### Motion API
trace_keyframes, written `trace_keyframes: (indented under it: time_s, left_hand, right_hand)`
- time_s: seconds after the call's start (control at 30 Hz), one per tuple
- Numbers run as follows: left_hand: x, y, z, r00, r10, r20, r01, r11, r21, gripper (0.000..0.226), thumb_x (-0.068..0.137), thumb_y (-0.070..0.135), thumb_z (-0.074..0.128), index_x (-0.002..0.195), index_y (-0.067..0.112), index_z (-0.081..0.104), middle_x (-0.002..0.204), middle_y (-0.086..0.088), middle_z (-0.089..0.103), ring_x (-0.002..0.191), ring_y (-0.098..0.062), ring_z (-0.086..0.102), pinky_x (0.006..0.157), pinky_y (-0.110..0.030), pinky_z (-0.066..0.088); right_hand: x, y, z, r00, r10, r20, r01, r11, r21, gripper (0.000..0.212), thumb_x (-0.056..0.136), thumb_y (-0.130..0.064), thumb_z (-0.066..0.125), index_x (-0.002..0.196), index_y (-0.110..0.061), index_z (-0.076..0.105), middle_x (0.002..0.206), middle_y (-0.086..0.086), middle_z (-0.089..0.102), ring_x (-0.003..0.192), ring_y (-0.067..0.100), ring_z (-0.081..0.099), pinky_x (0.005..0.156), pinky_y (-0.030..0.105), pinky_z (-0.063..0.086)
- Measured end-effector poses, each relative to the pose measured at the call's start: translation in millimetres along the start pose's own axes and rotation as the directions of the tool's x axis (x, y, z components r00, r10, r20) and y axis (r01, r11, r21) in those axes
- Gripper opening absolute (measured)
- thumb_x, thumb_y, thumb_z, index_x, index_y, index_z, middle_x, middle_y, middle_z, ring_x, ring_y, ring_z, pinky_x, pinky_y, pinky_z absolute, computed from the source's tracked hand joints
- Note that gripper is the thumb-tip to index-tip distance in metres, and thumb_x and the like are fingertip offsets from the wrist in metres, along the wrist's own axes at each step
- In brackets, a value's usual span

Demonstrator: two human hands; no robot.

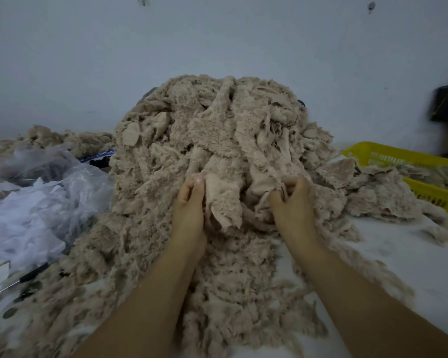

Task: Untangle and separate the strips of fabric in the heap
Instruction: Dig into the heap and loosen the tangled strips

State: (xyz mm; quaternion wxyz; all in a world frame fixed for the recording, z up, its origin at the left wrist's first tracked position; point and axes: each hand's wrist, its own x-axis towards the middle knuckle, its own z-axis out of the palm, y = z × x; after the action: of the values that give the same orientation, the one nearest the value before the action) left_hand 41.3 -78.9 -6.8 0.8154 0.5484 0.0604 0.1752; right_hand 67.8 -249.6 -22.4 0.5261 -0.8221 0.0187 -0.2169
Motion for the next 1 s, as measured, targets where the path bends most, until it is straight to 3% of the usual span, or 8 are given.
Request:
trace_keyframes:
  time_s: [0.13, 0.23, 0.3, 0.37, 0.57, 0.67, 0.77, 1.0]
  left_hand:
    - [0, 0, 1, 0.996, -0.079, 0.046, 0.084, 0.989, -0.123, 0.016, 0.100, 0.026, 0.058, 0.088, 0.016, 0.062, 0.079, 0.001, 0.076, 0.073, -0.014, 0.073, 0.060, -0.028, 0.059]
    - [-2, 0, 1, 0.991, -0.060, 0.121, 0.076, 0.988, -0.135, 0.011, 0.095, 0.023, 0.065, 0.087, 0.016, 0.060, 0.075, -0.001, 0.071, 0.067, -0.015, 0.069, 0.060, -0.028, 0.058]
    - [-2, 0, 1, 0.985, -0.050, 0.165, 0.077, 0.984, -0.163, 0.010, 0.095, 0.020, 0.064, 0.089, 0.015, 0.059, 0.076, -0.003, 0.070, 0.068, -0.015, 0.069, 0.061, -0.027, 0.058]
    - [-2, -1, 0, 0.984, -0.026, 0.177, 0.053, 0.987, -0.150, 0.010, 0.097, 0.019, 0.061, 0.089, 0.014, 0.058, 0.079, -0.001, 0.071, 0.072, -0.013, 0.069, 0.063, -0.024, 0.057]
    - [3, -6, 2, 0.991, -0.053, 0.121, 0.064, 0.993, -0.094, 0.012, 0.100, 0.026, 0.056, 0.097, 0.015, 0.060, 0.073, 0.002, 0.067, 0.069, -0.012, 0.066, 0.065, -0.030, 0.057]
    - [9, -5, -1, 0.990, -0.131, 0.045, 0.137, 0.975, -0.177, 0.015, 0.103, 0.029, 0.051, 0.109, 0.021, 0.061, 0.091, -0.001, 0.071, 0.078, -0.015, 0.070, 0.070, -0.036, 0.059]
    - [12, -2, -5, 0.972, -0.236, 0.025, 0.232, 0.926, -0.298, 0.021, 0.104, 0.035, 0.047, 0.111, 0.022, 0.061, 0.115, -0.010, 0.072, 0.106, -0.027, 0.068, 0.085, -0.049, 0.058]
    - [12, -1, -6, 0.938, -0.345, 0.025, 0.325, 0.854, -0.406, 0.042, 0.103, 0.038, 0.048, 0.139, 0.017, 0.050, 0.132, -0.016, 0.061, 0.119, -0.035, 0.061, 0.099, -0.060, 0.049]
  right_hand:
    - [-21, -22, 1, 0.935, -0.354, -0.019, 0.354, 0.934, 0.035, 0.036, 0.095, -0.043, 0.045, 0.121, -0.018, 0.051, 0.119, -0.005, 0.035, 0.083, 0.008, 0.047, 0.069, 0.028, 0.042]
    - [-33, -32, 12, 0.888, -0.399, 0.229, 0.408, 0.913, 0.012, 0.049, 0.085, -0.069, 0.039, 0.110, -0.029, 0.050, 0.109, -0.010, 0.045, 0.086, 0.003, 0.050, 0.070, 0.026, 0.047]
    - [-34, -28, 20, 0.857, -0.378, 0.351, 0.441, 0.889, -0.121, 0.041, 0.088, -0.065, 0.046, 0.105, -0.027, 0.046, 0.103, -0.011, 0.042, 0.083, 0.004, 0.046, 0.068, 0.030, 0.045]
    - [-28, -25, 21, 0.856, -0.411, 0.314, 0.458, 0.885, -0.088, 0.022, 0.097, -0.043, 0.050, 0.086, -0.026, 0.042, 0.089, -0.009, 0.041, 0.073, 0.003, 0.042, 0.063, 0.027, 0.037]
    - [-20, -19, 10, 0.926, -0.304, 0.224, 0.266, 0.946, 0.183, 0.039, 0.105, -0.027, 0.041, 0.068, -0.018, 0.035, 0.065, -0.006, 0.032, 0.055, 0.006, 0.031, 0.052, 0.019, 0.027]
    - [-13, -14, 9, 0.976, -0.147, 0.160, 0.117, 0.977, 0.180, 0.036, 0.104, -0.028, 0.041, 0.075, -0.006, 0.042, 0.065, 0.002, 0.034, 0.051, 0.008, 0.027, 0.046, 0.020, 0.023]
    - [-5, -8, 2, 0.997, 0.009, 0.072, -0.023, 0.981, 0.191, 0.033, 0.103, -0.028, 0.039, 0.074, -0.012, 0.037, 0.066, 0.003, 0.032, 0.047, 0.009, 0.024, 0.045, 0.020, 0.023]
    - [-5, -5, 3, 0.979, 0.201, 0.032, -0.200, 0.915, 0.350, 0.035, 0.103, -0.031, 0.040, 0.070, -0.020, 0.031, 0.062, -0.002, 0.027, 0.050, 0.013, 0.019, 0.053, 0.034, 0.020]
